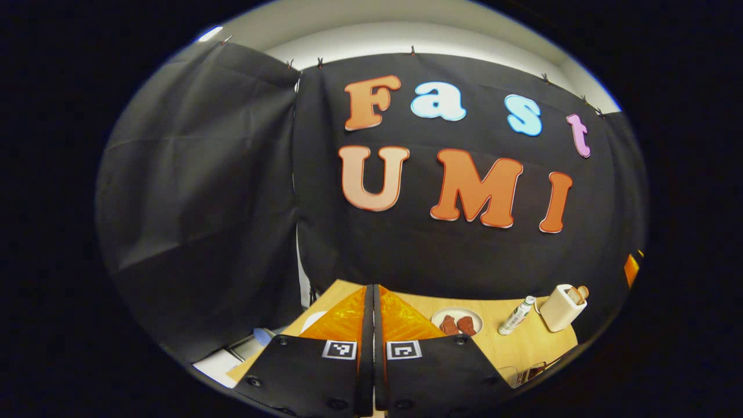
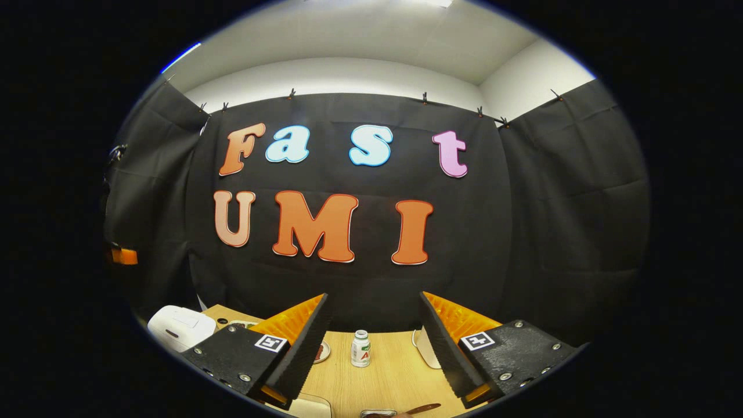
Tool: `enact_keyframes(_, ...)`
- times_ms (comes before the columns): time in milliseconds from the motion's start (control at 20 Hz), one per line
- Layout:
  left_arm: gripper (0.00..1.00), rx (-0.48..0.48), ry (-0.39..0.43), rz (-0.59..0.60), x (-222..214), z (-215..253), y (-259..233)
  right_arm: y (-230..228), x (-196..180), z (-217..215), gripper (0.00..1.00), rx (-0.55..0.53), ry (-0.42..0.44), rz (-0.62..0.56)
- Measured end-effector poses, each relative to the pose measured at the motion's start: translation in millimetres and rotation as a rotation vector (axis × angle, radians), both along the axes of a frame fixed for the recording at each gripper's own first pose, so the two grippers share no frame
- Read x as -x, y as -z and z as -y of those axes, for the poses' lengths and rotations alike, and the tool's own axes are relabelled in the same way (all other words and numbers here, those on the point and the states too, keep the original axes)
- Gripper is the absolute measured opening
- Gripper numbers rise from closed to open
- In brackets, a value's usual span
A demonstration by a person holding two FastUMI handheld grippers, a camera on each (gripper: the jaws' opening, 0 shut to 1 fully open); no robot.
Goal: Close the left gripper, press the button to open the rice cooker; take a wooden spoon from the chopstick holder with the right hand, scoop a spoonful of rice and pour it into the rice cooker, then put the wooden spoon back into the chopstick holder.
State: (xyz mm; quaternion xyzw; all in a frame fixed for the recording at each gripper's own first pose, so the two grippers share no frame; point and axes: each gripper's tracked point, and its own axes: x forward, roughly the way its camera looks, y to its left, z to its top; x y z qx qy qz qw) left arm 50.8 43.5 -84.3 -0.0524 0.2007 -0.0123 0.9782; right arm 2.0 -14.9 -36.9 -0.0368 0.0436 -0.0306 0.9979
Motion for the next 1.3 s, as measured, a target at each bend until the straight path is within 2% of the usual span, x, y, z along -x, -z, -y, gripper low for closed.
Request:
enact_keyframes(50, 0.05, 0.019, 0.0, -0.059, 1, -4, 15, 5, 1, 1, 0.93, 0.002, 0.006, -0.012)
enact_keyframes(100, 0.05, 0.034, -0.001, -0.123, 2, -7, 30, 9, 1, 1, 0.96, 0.005, 0.009, -0.022)
enact_keyframes(150, 0.05, 0.046, -0.002, -0.183, 2, -11, 47, 14, 2, 3, 0.93, 0.013, 0.017, -0.031)
enact_keyframes(250, 0.05, 0.088, -0.009, -0.311, 5, -21, 82, 26, 2, 6, 0.96, 0.023, 0.031, -0.054)
enact_keyframes(300, 0.05, 0.118, -0.012, -0.365, 6, -23, 96, 31, 3, 6, 0.93, 0.024, 0.037, -0.068)
enact_keyframes(400, 0.05, 0.162, -0.021, -0.479, 10, -27, 126, 42, 3, 7, 0.93, 0.025, 0.047, -0.092)
enact_keyframes(550, 0.05, 0.231, -0.011, -0.607, 21, -24, 161, 56, 2, 6, 0.93, 0.017, 0.063, -0.122)
enact_keyframes(650, 0.05, 0.241, -0.003, -0.671, 23, -21, 182, 62, 1, 6, 0.93, 0.012, 0.072, -0.135)
enact_keyframes(800, 0.05, 0.259, 0.001, -0.74, 23, -12, 207, 75, 3, 7, 0.93, 0.005, 0.09, -0.162)
enact_keyframes(900, 0.05, 0.272, 0.002, -0.742, 19, -14, 207, 82, 4, 8, 0.93, 0.006, 0.102, -0.178)
enact_keyframes(1100, 0.06, 0.221, 0.029, -0.773, 23, -15, 211, 93, 1, 6, 0.93, 0.006, 0.111, -0.199)
enact_keyframes(1200, 0.06, 0.205, 0.014, -0.751, 21, -17, 203, 99, 2, 6, 0.94, 0.004, 0.102, -0.22)
enact_keyframes(1300, 0.06, 0.173, 0.023, -0.631, 9, -17, 177, 108, 5, 12, 0.94, 0.007, 0.107, -0.245)
